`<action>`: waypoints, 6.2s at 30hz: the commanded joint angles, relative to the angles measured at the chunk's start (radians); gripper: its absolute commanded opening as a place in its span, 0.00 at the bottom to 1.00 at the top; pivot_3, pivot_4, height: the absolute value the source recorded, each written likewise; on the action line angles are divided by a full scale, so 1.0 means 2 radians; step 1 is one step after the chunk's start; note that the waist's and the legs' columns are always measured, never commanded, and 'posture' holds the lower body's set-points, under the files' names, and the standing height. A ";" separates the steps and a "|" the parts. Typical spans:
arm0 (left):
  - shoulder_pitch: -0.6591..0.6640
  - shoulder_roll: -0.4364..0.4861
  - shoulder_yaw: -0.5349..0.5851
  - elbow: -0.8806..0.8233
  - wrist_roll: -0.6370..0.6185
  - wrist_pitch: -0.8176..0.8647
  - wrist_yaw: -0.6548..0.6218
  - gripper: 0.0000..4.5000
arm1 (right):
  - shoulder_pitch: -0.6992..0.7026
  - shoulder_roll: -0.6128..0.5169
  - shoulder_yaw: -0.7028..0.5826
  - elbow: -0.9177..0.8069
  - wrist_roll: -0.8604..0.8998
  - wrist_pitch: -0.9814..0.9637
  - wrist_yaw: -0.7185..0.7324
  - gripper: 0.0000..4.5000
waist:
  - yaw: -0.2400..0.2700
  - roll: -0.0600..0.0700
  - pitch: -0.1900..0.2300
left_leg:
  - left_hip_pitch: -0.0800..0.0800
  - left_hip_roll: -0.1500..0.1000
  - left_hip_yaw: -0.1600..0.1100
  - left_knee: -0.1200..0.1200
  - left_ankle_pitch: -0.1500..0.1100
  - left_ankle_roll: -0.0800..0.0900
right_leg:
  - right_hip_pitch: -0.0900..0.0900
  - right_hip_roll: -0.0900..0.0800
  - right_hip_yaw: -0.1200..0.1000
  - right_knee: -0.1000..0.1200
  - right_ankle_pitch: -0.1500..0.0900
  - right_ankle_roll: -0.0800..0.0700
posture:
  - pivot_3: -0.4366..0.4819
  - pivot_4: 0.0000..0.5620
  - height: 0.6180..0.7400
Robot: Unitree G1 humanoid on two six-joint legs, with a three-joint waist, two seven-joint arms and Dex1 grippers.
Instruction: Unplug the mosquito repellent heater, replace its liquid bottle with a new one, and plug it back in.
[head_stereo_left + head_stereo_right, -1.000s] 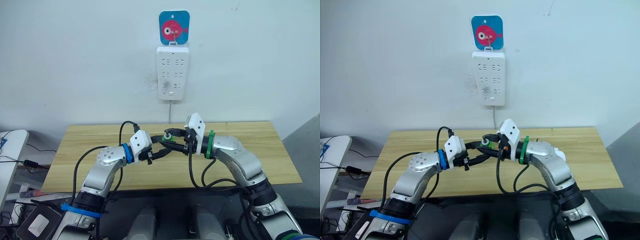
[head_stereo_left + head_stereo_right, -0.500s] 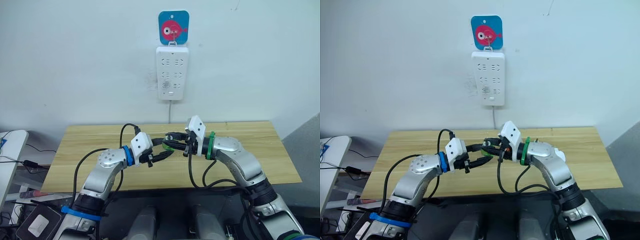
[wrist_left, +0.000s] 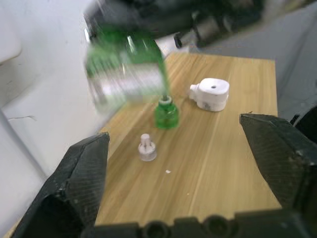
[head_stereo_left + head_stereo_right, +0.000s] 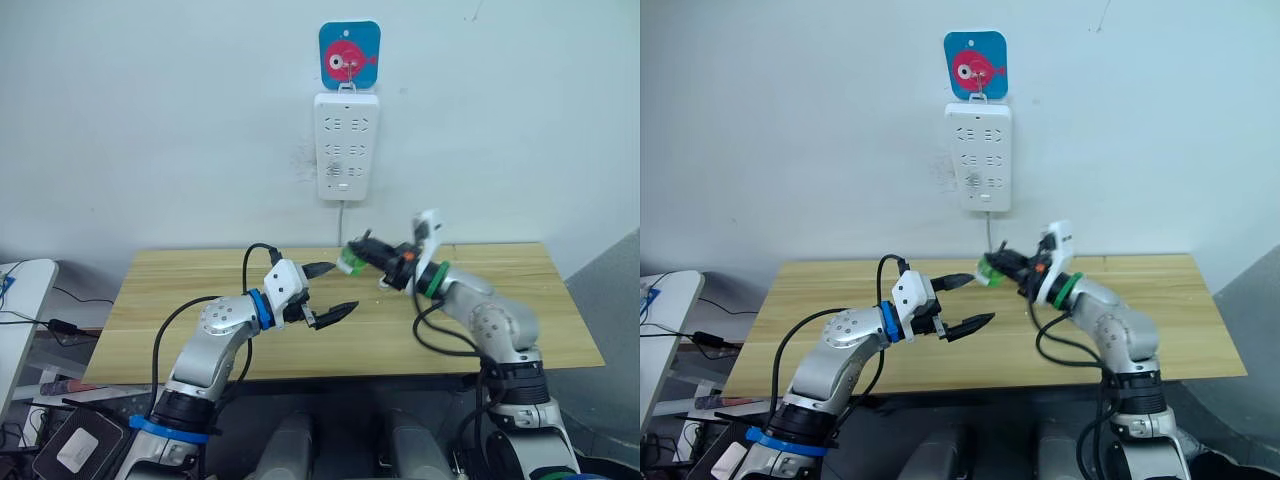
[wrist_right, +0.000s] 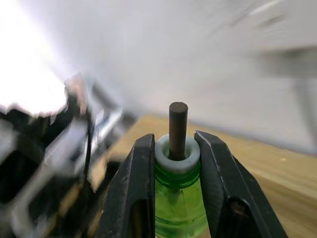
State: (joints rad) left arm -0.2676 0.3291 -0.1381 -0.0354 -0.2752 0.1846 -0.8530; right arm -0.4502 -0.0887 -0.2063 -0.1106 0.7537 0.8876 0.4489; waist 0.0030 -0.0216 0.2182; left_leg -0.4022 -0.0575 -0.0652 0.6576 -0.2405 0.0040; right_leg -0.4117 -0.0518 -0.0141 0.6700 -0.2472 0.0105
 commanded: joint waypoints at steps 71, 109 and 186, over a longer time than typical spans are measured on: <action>-0.065 -0.070 0.013 0.019 0.012 -0.056 0.089 0.50 | 0.119 -0.253 0.130 0.001 -0.144 -0.158 -0.160 0.99 | -0.002 0.000 -0.002 | 0.000 0.000 0.003 0.001 -0.001 0.001 | 0.001 0.001 0.001 0.001 -0.002 0.004 | 0.46 0.28 1.00; -0.061 -0.059 0.010 0.016 0.014 -0.052 0.087 0.50 | 0.084 -0.122 0.029 0.202 -0.250 -0.191 -0.153 0.99 | -0.003 0.000 -0.002 | 0.001 0.000 0.003 0.001 -0.001 0.001 | 0.001 0.001 0.002 0.002 0.000 0.001 | 0.48 0.28 1.00; -0.042 -0.026 -0.044 0.008 -0.004 -0.051 -0.069 0.50 | 0.071 -0.230 -0.027 0.006 0.609 0.122 -0.262 0.65 | -0.004 0.000 -0.003 | 0.000 0.001 0.003 0.002 -0.001 0.002 | 0.001 0.001 0.002 0.000 -0.001 0.004 | 0.46 0.28 1.00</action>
State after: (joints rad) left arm -0.3514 0.2823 -0.2115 -0.0012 -0.2964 0.1070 -1.0029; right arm -0.3005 -0.5516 -0.2698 -0.0447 1.9376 1.1230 -0.0991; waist -0.0043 -0.0211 0.2126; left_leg -0.4016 -0.0560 -0.0586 0.6610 -0.2429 0.0089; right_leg -0.4091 -0.0496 -0.0099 0.6707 -0.2502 0.0176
